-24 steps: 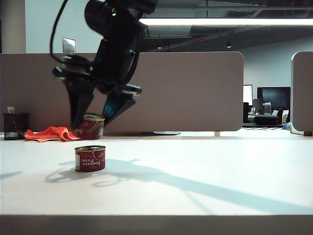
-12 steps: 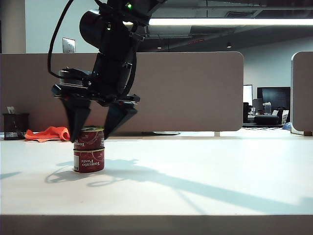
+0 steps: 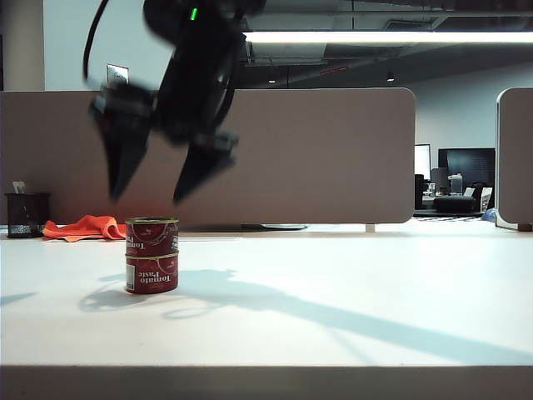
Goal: Stack a can of tomatoes on the right onto the can of tomatoes on the left.
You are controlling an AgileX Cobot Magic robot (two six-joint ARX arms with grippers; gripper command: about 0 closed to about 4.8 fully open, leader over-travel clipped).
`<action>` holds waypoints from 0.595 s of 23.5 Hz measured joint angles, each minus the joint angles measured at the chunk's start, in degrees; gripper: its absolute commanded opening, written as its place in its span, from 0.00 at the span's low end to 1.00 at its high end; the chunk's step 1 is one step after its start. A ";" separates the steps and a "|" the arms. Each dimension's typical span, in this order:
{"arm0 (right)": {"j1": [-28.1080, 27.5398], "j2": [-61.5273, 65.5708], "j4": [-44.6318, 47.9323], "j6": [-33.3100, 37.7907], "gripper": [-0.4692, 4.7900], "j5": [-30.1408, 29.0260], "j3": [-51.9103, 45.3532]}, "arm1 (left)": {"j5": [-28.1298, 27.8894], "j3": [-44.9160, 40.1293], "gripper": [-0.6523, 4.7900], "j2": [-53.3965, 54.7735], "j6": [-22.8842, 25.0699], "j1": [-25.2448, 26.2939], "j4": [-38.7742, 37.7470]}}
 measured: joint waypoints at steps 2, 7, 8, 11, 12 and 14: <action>-0.85 -3.67 0.70 -0.02 0.45 1.22 0.02 | -0.04 0.00 0.11 0.02 0.22 0.02 -0.46; -4.68 -16.59 -1.60 -0.15 0.07 2.38 0.22 | -3.23 -0.02 0.11 -2.16 1.29 -0.94 -1.53; -5.29 -18.40 -2.12 -0.17 0.07 2.40 -0.13 | -4.76 0.00 0.11 -2.97 1.33 -1.64 -1.60; -7.52 -25.27 -3.54 -0.31 0.07 3.45 -1.84 | -10.23 -0.04 0.11 -6.54 4.81 -4.68 -4.11; -8.00 -27.23 -3.76 -0.46 0.07 3.89 -3.06 | -10.78 -0.11 0.11 -7.43 5.46 -5.16 -4.50; -8.94 -32.20 -4.07 -0.74 0.07 4.74 -6.62 | -10.95 -0.50 0.11 -9.66 6.10 -5.25 -4.50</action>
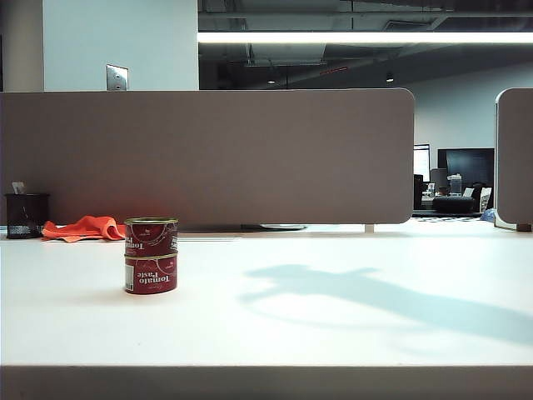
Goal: Stack a can of tomatoes on the right onto the can of tomatoes on the left.
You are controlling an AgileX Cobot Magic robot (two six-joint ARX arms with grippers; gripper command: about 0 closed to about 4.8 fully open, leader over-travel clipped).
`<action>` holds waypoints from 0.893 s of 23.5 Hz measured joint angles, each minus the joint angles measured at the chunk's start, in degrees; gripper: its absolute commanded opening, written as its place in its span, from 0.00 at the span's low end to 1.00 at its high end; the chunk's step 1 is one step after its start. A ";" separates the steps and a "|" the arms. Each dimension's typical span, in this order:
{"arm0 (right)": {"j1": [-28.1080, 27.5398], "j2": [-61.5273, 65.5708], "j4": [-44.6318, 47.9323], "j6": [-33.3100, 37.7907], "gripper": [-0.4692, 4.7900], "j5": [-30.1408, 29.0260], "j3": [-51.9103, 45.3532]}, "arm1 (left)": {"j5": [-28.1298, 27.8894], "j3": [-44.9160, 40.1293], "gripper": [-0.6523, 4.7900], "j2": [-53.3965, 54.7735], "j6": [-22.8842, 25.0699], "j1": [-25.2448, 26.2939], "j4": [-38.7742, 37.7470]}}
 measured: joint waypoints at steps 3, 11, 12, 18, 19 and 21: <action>-0.96 -7.89 0.15 -0.59 0.07 1.88 -6.73 | 0.00 -1.66 0.11 -3.48 0.15 0.02 0.00; -1.33 -31.26 4.15 -0.77 0.07 8.66 -27.74 | -0.02 -10.75 0.11 -17.88 -1.27 0.02 -0.98; -1.33 -34.01 5.09 -0.77 0.07 9.49 -30.18 | -0.04 -11.96 0.11 -19.50 -1.75 0.02 -0.55; -1.33 -56.06 16.37 0.61 0.07 19.65 -55.58 | -0.61 -20.50 0.11 -26.64 -2.51 0.02 2.34; -1.33 -60.52 20.22 1.01 0.08 23.74 -61.75 | -2.19 -22.27 0.11 -26.51 -2.54 0.02 2.08; -1.36 -64.89 23.67 1.44 0.08 26.38 -68.78 | -3.08 -25.05 0.11 -26.08 -3.13 0.02 3.02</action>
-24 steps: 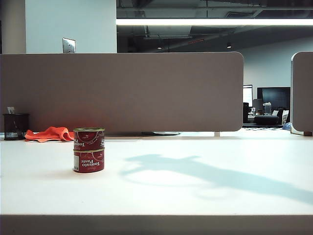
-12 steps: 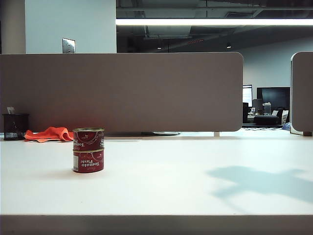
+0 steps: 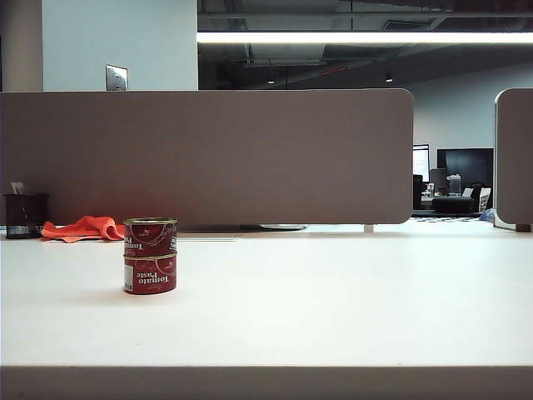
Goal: Stack a can of tomatoes on the right onto the can of tomatoes on the left.
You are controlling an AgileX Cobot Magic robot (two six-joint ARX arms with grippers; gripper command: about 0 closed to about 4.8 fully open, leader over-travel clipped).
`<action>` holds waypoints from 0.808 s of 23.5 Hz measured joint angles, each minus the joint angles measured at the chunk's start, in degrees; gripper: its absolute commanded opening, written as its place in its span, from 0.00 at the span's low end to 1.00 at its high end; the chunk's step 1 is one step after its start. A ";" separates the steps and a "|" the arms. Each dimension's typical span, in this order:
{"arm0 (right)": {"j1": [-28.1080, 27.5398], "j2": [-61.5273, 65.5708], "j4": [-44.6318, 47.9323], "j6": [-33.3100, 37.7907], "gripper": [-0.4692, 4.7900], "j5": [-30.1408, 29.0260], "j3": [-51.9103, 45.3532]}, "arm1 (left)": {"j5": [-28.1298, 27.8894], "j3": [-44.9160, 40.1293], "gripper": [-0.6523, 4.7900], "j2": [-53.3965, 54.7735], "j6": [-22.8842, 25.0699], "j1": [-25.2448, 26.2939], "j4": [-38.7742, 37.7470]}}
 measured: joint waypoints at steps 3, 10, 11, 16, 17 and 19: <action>0.11 -6.32 -0.50 2.84 0.08 -1.11 -7.02 | -2.49 -4.61 0.11 -0.04 -0.52 0.02 5.95; 0.11 -20.74 10.56 3.15 0.08 0.24 -21.16 | -2.49 -10.14 0.11 -1.16 -2.54 0.02 10.16; 0.11 -23.06 12.66 3.15 0.08 0.24 -24.20 | -2.47 -10.97 0.11 -1.90 -3.08 0.00 11.80; 0.11 -26.97 15.72 3.17 0.08 -0.63 -32.63 | -0.48 -15.15 0.11 -7.50 -3.26 -0.04 15.02; 0.11 -26.95 15.74 3.17 0.08 -1.77 -33.35 | -0.50 -15.96 0.11 -8.90 -3.28 -0.02 14.97; 0.22 -26.97 17.81 3.15 0.08 -6.32 -36.02 | -1.57 -17.20 0.11 -9.40 -4.13 0.17 15.91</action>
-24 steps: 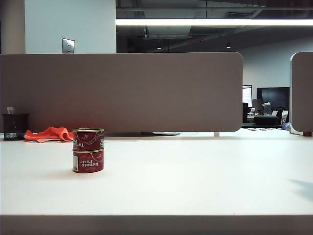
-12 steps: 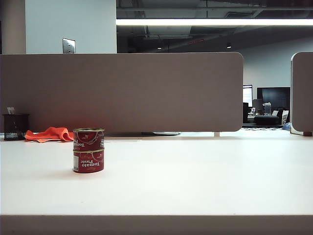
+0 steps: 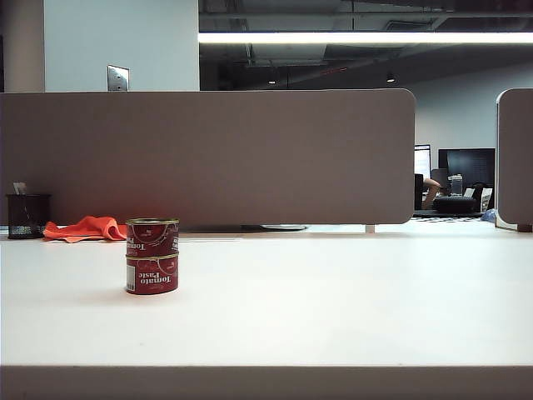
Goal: Stack a can of tomatoes on the right onto the can of tomatoes on the left.
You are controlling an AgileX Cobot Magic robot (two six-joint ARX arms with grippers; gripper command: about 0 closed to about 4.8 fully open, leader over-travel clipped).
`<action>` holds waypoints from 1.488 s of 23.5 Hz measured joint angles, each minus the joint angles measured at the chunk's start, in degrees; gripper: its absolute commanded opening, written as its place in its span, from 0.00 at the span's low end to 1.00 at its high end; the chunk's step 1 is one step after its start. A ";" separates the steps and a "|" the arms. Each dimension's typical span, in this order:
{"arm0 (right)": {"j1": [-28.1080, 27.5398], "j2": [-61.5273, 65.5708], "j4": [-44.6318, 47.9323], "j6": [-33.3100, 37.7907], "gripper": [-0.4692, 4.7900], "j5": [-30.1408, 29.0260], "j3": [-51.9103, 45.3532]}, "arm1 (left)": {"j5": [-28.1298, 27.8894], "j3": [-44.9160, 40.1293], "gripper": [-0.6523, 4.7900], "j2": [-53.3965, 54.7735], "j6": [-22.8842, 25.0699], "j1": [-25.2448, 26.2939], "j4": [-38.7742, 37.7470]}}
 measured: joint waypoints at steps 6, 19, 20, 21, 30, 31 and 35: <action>-0.07 0.02 6.05 -1.11 0.08 -2.38 -3.26 | -1.66 -4.35 0.11 -0.17 0.02 0.00 3.89; -0.04 0.00 4.04 -2.27 0.08 -5.29 -3.26 | 1.20 -6.05 0.11 -0.17 1.01 0.04 6.43; -0.04 0.00 3.58 -1.99 0.08 -5.29 -3.26 | 1.07 -6.32 0.11 -0.20 1.01 0.04 6.84; -0.07 0.00 2.97 -1.75 0.08 -5.31 -3.26 | 1.03 -7.63 0.11 -0.20 0.92 0.04 7.28; -0.17 0.00 2.60 -1.66 0.08 -5.33 -3.26 | 0.09 -10.14 0.11 -0.17 0.94 0.04 10.05; -0.87 0.00 2.60 -1.66 0.08 -5.40 -3.26 | -0.33 -10.14 0.11 -0.17 0.92 0.04 9.75; -7.72 0.00 2.60 -1.66 0.08 -5.40 -3.26 | -0.52 -10.14 0.11 -0.17 0.92 0.04 7.15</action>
